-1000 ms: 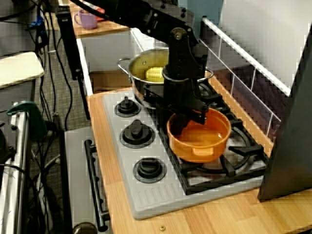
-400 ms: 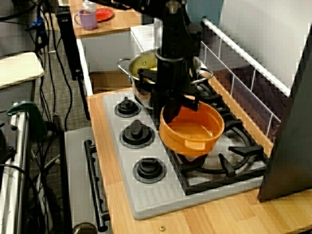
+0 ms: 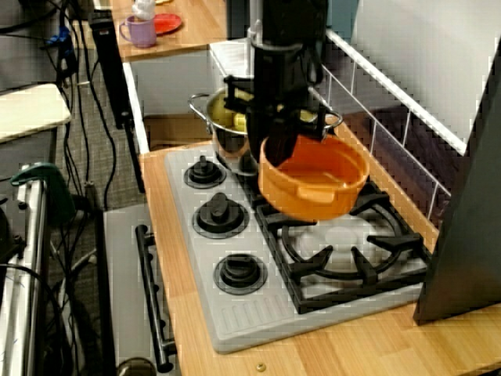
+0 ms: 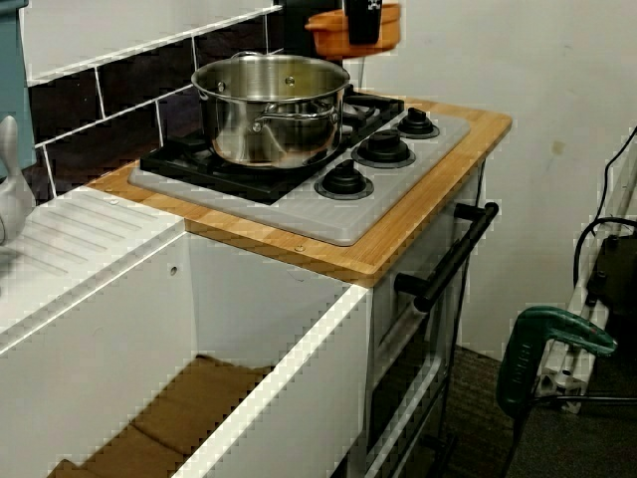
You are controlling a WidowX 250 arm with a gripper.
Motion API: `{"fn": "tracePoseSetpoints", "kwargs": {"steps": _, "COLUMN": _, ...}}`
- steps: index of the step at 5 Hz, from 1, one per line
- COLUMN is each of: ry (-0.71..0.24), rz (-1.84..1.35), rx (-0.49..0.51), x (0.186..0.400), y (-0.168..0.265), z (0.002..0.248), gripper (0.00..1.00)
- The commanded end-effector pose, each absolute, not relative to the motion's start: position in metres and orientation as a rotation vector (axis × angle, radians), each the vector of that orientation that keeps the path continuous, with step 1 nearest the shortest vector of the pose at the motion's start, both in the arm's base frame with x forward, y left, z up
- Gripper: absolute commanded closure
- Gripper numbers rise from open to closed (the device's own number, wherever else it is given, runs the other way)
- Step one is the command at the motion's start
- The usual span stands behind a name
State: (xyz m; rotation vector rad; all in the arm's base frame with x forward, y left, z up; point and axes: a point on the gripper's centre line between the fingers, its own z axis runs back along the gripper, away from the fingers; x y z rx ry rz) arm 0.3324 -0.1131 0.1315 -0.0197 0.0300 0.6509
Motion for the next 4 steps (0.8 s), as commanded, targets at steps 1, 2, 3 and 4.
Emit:
{"fn": "tracePoseSetpoints", "kwargs": {"steps": 1, "ry": -0.094, "rz": 0.427, "rx": -0.127, "x": 0.334, "y": -0.124, "z": 0.206, "gripper": 1.0}}
{"fn": "tracePoseSetpoints", "kwargs": {"steps": 2, "ry": -0.131, "rz": 0.337, "rx": -0.116, "x": 0.337, "y": -0.126, "z": 0.22, "gripper": 1.0}}
{"fn": "tracePoseSetpoints", "kwargs": {"steps": 3, "ry": -0.16, "rz": 0.237, "rx": -0.096, "x": 0.342, "y": -0.122, "z": 0.231, "gripper": 1.0}}
{"fn": "tracePoseSetpoints", "kwargs": {"steps": 4, "ry": -0.198, "rz": 0.146, "rx": -0.075, "x": 0.344, "y": -0.118, "z": 0.242, "gripper": 1.0}}
